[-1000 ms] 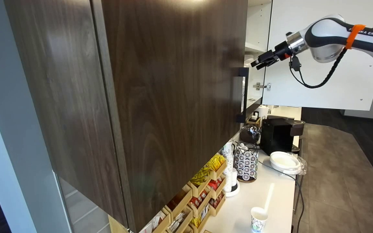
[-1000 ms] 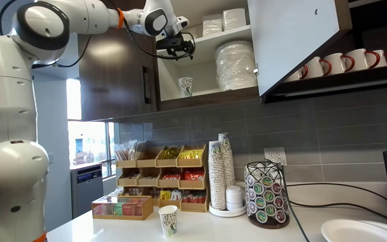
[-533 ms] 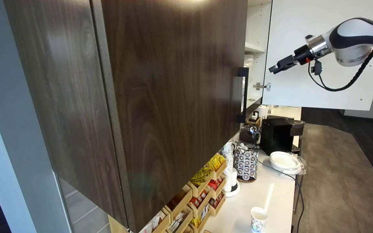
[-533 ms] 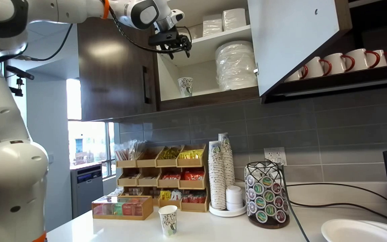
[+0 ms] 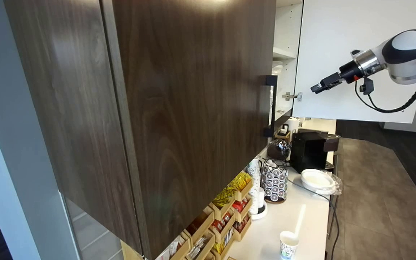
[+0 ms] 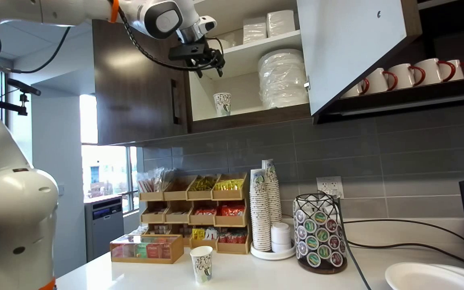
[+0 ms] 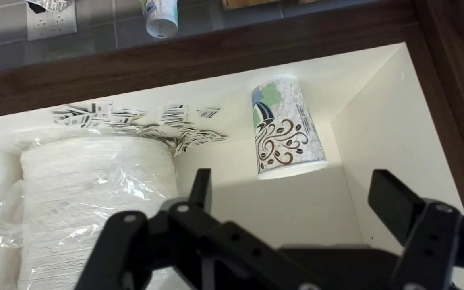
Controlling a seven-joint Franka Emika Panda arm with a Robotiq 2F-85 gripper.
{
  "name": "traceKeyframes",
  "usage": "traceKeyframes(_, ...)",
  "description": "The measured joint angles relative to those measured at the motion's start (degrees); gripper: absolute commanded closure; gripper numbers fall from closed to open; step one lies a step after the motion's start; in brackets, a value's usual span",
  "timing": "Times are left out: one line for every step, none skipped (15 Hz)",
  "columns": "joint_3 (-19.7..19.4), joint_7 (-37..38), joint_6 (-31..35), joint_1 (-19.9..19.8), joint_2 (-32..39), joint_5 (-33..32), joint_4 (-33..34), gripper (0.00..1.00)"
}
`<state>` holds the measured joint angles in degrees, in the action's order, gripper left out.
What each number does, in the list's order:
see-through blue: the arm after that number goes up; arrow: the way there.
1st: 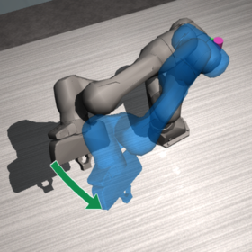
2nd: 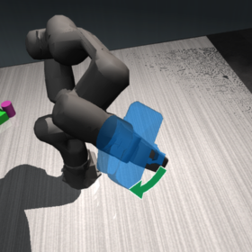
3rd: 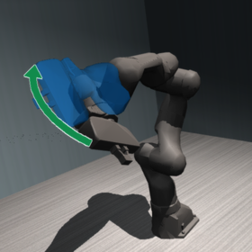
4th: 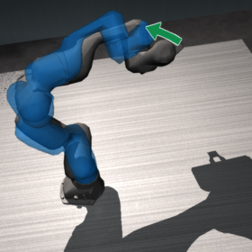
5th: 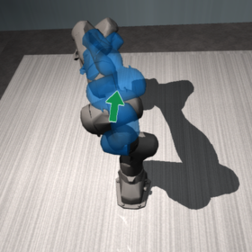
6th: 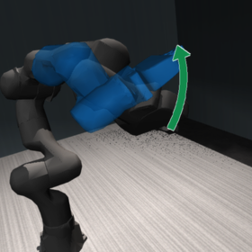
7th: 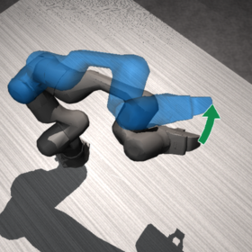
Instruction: Take the cup out of the cupboard then put the other one in
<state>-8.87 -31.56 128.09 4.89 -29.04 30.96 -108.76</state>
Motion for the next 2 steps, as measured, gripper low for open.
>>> traceKeyframes(0.00,0.00,0.00,0.04,-0.07,0.00,-0.04,0.00)
traceKeyframes(0.00,0.00,0.00,0.08,-0.07,0.00,-0.04,0.00)
